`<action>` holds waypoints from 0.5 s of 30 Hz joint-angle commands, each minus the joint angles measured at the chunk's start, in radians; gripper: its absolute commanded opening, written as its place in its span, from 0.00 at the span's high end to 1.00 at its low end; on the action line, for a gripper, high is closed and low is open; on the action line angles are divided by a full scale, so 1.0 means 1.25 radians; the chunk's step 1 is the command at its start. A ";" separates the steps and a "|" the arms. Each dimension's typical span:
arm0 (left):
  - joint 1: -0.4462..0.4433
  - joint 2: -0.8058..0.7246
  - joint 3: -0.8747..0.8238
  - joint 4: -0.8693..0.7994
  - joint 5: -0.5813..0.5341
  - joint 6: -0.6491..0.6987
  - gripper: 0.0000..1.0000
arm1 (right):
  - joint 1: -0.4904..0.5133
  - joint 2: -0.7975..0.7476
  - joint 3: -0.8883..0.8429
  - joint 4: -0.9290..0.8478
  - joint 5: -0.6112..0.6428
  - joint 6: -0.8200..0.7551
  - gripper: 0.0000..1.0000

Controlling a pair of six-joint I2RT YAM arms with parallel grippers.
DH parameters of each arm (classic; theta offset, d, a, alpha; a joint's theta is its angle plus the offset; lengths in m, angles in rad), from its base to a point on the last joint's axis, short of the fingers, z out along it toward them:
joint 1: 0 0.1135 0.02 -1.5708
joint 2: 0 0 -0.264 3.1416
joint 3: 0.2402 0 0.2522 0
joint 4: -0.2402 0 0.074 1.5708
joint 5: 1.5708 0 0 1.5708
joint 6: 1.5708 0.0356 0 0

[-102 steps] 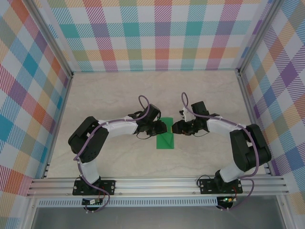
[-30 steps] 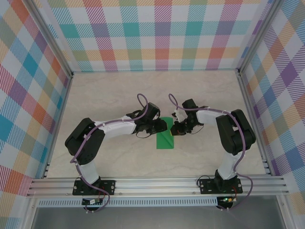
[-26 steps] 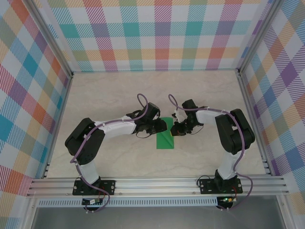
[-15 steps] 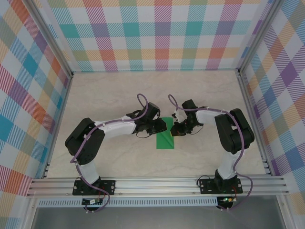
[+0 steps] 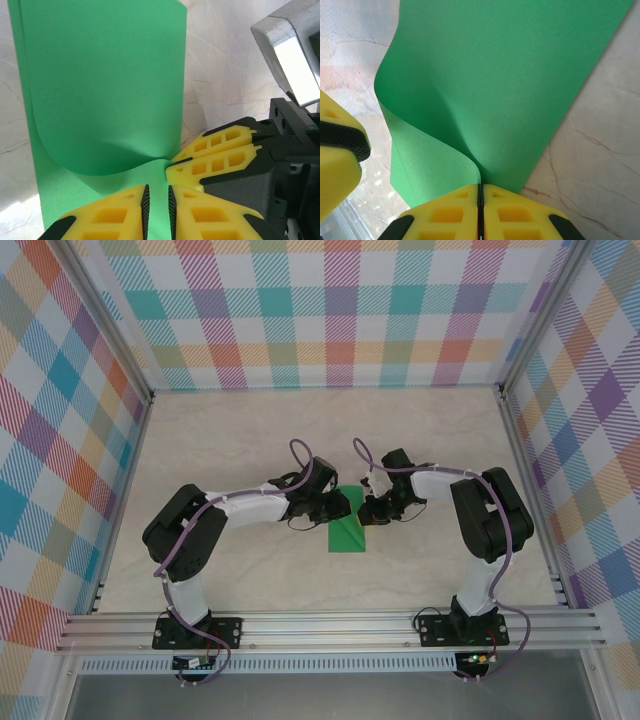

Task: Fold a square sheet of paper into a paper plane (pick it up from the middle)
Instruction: Fold the triangle a second time at the center of the table.

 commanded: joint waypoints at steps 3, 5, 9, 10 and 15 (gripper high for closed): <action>-0.018 0.007 0.008 0.046 0.025 -0.010 0.79 | 0.005 0.011 0.013 0.013 -0.022 -0.019 0.91; -0.018 0.013 0.010 0.043 0.020 -0.010 0.79 | 0.006 0.010 0.013 0.014 -0.020 -0.018 0.91; -0.018 0.037 0.015 0.039 0.010 -0.015 0.79 | 0.005 0.013 0.015 0.013 -0.020 -0.019 0.91; -0.018 0.042 0.013 0.050 0.010 -0.018 0.79 | 0.005 0.012 0.014 0.013 -0.020 -0.018 0.91; -0.018 0.059 0.014 0.045 -0.010 -0.021 0.79 | 0.005 0.008 0.012 0.016 -0.019 -0.018 0.91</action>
